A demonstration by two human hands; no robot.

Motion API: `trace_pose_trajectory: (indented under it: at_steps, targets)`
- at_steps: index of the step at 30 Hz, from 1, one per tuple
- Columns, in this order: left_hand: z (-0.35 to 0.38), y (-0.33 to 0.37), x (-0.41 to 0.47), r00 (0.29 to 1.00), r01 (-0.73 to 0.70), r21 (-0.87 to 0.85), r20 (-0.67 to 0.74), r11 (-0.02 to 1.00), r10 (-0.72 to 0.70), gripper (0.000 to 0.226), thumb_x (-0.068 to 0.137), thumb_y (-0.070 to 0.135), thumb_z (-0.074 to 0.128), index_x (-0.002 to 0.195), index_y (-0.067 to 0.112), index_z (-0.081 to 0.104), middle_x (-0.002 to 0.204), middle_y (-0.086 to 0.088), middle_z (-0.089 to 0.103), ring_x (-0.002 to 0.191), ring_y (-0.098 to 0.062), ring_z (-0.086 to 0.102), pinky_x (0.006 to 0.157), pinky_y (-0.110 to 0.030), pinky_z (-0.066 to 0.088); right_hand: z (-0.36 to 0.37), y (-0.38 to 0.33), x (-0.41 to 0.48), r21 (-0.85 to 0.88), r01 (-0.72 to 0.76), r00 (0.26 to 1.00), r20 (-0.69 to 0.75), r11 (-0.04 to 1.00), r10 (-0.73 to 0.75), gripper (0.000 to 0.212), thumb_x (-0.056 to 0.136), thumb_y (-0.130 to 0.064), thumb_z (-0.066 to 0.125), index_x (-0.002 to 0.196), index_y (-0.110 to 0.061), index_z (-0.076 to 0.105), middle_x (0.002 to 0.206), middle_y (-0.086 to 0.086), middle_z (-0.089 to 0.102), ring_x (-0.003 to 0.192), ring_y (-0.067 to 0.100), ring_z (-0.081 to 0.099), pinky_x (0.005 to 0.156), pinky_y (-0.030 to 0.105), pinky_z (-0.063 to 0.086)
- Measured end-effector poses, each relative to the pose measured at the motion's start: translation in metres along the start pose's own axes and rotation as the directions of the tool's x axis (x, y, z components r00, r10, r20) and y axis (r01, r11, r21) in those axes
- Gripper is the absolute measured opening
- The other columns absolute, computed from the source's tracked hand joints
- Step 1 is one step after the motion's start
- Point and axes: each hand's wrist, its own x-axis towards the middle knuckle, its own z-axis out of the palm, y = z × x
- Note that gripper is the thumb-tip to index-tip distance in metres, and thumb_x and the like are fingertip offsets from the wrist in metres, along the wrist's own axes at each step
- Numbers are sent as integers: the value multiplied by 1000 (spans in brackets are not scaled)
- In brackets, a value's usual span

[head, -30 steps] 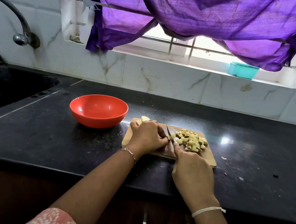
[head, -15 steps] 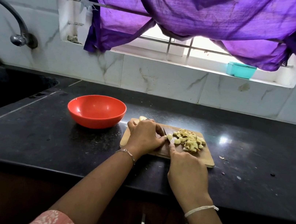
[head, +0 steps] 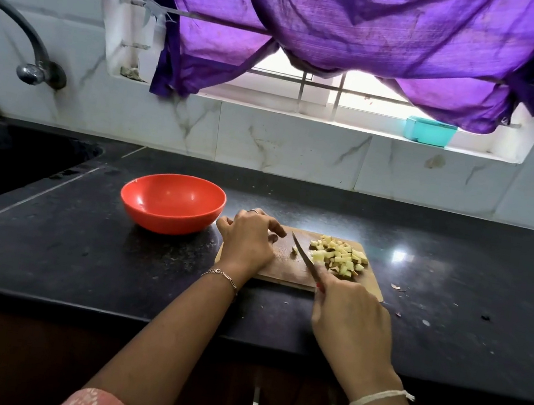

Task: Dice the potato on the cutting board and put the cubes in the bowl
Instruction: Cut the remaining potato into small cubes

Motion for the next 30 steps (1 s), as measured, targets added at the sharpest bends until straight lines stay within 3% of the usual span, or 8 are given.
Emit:
trace_pose_trajectory:
  at_steps: [5, 12, 20, 26, 30]
  targets:
    - [0, 0, -2, 999, -45, 71, 5, 996, 45, 23, 89, 20, 60, 98, 38, 71, 118, 12, 60, 116, -16, 45, 78, -34, 12, 9, -5, 6, -53, 45, 998, 43, 998, -43, 51, 97, -23, 44, 144, -40, 37, 108, -5, 66, 96, 18, 63, 72, 30, 47]
    - [3, 0, -2, 997, -74, 121, 47, 990, 69, 16, 89, 30, 62, 101, 37, 70, 122, 12, 57, 120, -16, 42, 87, -39, 15, 8, 13, 15, -63, -63, 998, 17, 996, 64, 44, 98, -25, 44, 139, -41, 45, 111, -3, 64, 108, 20, 59, 78, 32, 50]
    - [3, -3, -1, 999, -35, 136, 15, 990, 33, 18, 86, 35, 62, 103, 37, 69, 118, 11, 59, 118, -15, 46, 90, -41, 21, -1, 27, 25, -33, -125, 990, 56, 992, 127, 42, 98, -24, 45, 139, -37, 47, 101, 4, 66, 92, 24, 64, 76, 35, 50]
    - [-2, -8, 1, 999, 33, 110, 21, 993, -36, 25, 82, 40, 60, 106, 35, 65, 111, 7, 58, 114, -16, 48, 91, -40, 26, -3, 26, 25, 51, -153, 986, 74, 987, 148, 42, 97, -28, 50, 138, -37, 49, 101, 4, 68, 91, 23, 63, 77, 34, 50]
    - [-2, -12, 1, 997, 60, 140, 34, 988, -65, 35, 80, 43, 57, 109, 22, 58, 113, -1, 58, 113, -22, 50, 93, -38, 32, -3, 17, 21, 185, -140, 990, 44, 973, 134, 42, 96, -28, 52, 137, -40, 49, 98, 5, 67, 90, 22, 60, 76, 32, 47]
